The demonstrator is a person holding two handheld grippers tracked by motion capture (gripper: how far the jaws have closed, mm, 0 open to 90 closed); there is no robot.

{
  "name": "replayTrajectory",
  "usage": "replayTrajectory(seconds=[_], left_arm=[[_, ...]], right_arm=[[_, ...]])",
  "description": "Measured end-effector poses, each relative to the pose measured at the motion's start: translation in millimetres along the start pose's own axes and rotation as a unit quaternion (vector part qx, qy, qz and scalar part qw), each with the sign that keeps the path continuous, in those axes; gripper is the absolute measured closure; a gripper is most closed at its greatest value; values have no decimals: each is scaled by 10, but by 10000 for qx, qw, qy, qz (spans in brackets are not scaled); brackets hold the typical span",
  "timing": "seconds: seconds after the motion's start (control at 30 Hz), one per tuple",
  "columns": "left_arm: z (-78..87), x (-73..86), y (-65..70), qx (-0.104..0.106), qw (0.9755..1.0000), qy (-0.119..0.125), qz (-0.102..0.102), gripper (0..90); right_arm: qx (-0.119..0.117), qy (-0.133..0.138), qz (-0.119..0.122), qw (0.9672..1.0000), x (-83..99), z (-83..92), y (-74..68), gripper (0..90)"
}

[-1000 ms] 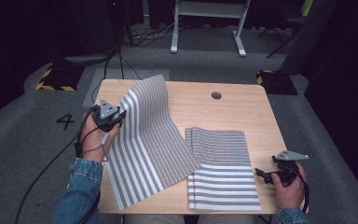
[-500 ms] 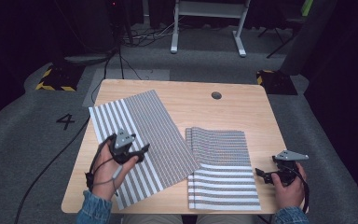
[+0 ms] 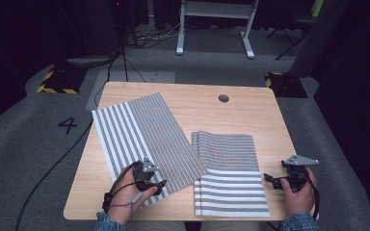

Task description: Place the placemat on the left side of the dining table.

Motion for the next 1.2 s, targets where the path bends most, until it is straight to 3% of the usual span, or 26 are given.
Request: replayTrajectory(seconds=[0.07,0.17,0.2,0.23,0.3,0.4,0.43,0.57,0.63,0.67,0.7,0.8,0.87,0.97,1.07,1.2], left_arm=[[-58,7,66,170,9998,-120,54,319],[-111,56,81,-47,9985,-515,-157,295],[-114,54,87,-69,9988,-485,-55,289],[-119,39,75,-73,9989,-431,-158,288],[-122,37,79,-68,9989,-453,-120,288],[-121,38,98,-73,9985,-550,-3,289],[-128,23,94,-13,9986,-522,-71,289],[-114,21,89,-66,9977,-669,-8,296],[-123,12,77,-21,9985,-544,36,332],[-103,15,44,-148,9983,-555,18,379],[-90,22,18,-80,9984,-560,59,430],[-60,27,-92,-137,9988,-465,86,662],[-29,17,-134,-132,9989,-444,-118,784],[52,-14,-146,-156,9993,-281,-212,817],[178,-9,-168,-43,9997,-92,-222,823],[384,74,-211,116,9996,-31,-256,813]], right_arm=[[0,0,1,10000,0,0,0,5],[4,-1,1,10000,0,0,-1,5],[1,1,-3,10000,0,0,-2,5],[0,1,-2,10000,0,0,-2,5],[3,1,-2,10000,0,0,-2,5],[1,1,-3,10000,0,0,-2,5],[2,1,-3,10000,0,0,-2,5],[4,1,-6,10000,1,0,-3,5],[9,0,-5,10000,2,1,-3,5],[10,0,-5,10000,2,1,-3,5],[11,1,-4,10000,2,1,-3,5],[11,1,-6,10000,2,1,-3,5],[10,0,-9,10000,1,1,-3,5],[8,1,-12,10000,1,1,-3,5],[10,0,-10,10000,1,1,-2,5],[8,0,-11,10000,1,1,-3,5]])
Point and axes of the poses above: each handheld gripper's, and its own axes: z roughly backward along the jaws, x roughly out of its underside, y roughly to its right, the point moved 5 cm from there along -z, roughly forward along the jaws, and after that the axes turned 6 degrees about -y, right-handed, at the moved point
